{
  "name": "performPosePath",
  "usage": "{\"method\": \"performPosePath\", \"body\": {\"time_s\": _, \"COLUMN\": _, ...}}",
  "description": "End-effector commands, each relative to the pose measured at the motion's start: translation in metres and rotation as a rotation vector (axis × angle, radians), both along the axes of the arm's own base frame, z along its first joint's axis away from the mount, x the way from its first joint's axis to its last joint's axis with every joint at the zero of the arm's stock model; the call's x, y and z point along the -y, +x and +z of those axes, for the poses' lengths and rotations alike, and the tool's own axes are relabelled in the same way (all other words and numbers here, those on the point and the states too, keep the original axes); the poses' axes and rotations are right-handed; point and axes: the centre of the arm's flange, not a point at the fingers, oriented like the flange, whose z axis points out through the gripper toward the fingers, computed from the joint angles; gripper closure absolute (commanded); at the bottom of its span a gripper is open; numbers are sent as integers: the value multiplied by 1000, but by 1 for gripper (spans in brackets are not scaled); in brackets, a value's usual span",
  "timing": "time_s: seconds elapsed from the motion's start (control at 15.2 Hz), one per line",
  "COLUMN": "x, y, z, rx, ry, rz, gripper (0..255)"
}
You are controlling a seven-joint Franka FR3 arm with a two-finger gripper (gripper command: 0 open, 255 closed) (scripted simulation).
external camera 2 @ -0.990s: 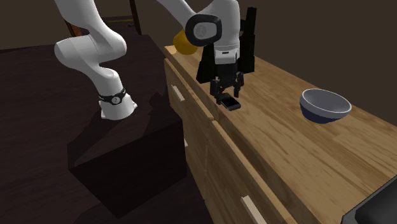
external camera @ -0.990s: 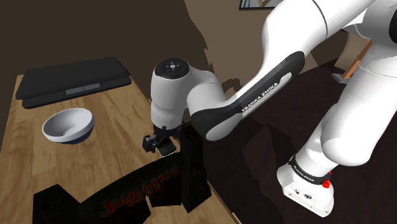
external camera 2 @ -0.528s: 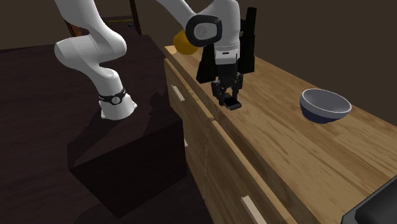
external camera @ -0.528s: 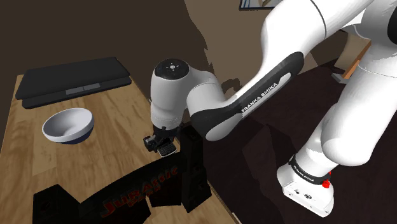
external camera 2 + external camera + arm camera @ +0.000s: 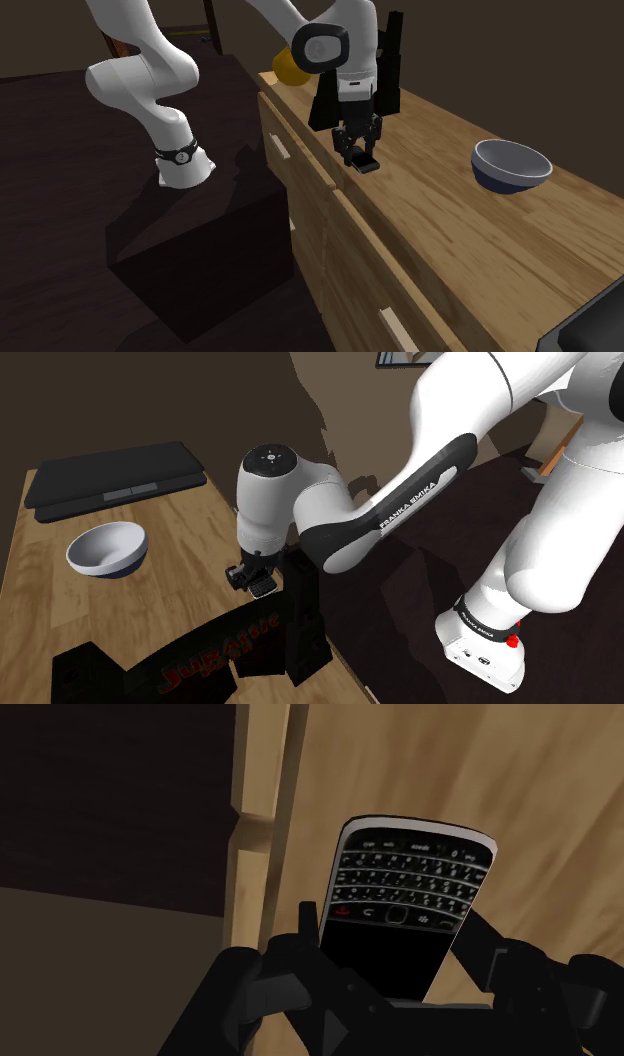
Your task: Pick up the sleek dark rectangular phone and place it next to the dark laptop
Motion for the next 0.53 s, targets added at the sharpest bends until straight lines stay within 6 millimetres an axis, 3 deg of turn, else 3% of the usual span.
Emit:
{"method": "performPosePath", "body": {"time_s": 0.0, "x": 0, "y": 0, "z": -1, "rx": -1, "ry": -1, "rz": -1, "gripper": 255}}
{"method": "performPosePath", "body": {"time_s": 0.46, "x": 0, "y": 0, "z": 36, "rx": -1, "ry": -1, "rz": -1, "gripper": 255}}
